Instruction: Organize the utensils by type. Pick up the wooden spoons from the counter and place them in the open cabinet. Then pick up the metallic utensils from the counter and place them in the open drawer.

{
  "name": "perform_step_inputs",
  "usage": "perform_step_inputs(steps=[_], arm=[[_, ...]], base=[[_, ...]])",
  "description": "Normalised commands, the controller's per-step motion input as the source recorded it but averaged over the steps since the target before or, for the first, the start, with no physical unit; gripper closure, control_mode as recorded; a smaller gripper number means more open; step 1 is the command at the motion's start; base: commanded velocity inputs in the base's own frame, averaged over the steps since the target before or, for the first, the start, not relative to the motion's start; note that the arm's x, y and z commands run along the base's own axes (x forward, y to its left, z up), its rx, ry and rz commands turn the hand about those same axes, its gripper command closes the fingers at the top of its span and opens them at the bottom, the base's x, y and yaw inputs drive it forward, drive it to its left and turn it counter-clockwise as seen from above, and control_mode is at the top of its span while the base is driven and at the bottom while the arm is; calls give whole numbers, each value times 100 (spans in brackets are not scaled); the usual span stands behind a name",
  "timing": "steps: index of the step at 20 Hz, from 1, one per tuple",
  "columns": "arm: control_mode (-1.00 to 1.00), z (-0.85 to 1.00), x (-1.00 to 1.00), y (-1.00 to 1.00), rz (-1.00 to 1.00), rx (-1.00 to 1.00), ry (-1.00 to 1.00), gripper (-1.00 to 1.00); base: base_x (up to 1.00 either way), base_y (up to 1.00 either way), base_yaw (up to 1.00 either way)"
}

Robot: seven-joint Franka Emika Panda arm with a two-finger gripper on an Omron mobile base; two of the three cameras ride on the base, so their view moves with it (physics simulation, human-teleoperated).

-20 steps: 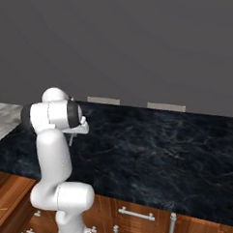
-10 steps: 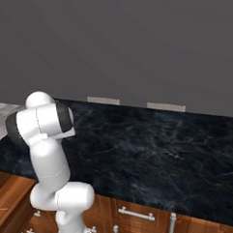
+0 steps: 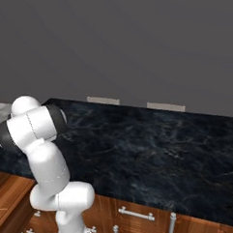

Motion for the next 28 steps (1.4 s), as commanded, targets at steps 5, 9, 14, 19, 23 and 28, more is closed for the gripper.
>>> perform_step_inputs(steps=[5, 9, 14, 19, 23, 28], arm=[[-100, 0, -54, 66, 40, -10, 14, 100], [-100, -5, -63, 64, 24, -7, 4, 100], [-100, -12, -71, 55, 11, -6, 0, 100], [-100, -26, -67, 22, 0, -6, 0, 100], [-100, -39, -57, 22, -7, -1, 0, 100], [-100, -50, -9, 18, -4, -7, -3, 100]], base=[[0, 0, 0], [0, 0, 0], [0, 0, 0], [0, 0, 0], [0, 0, 0], [0, 0, 0]])
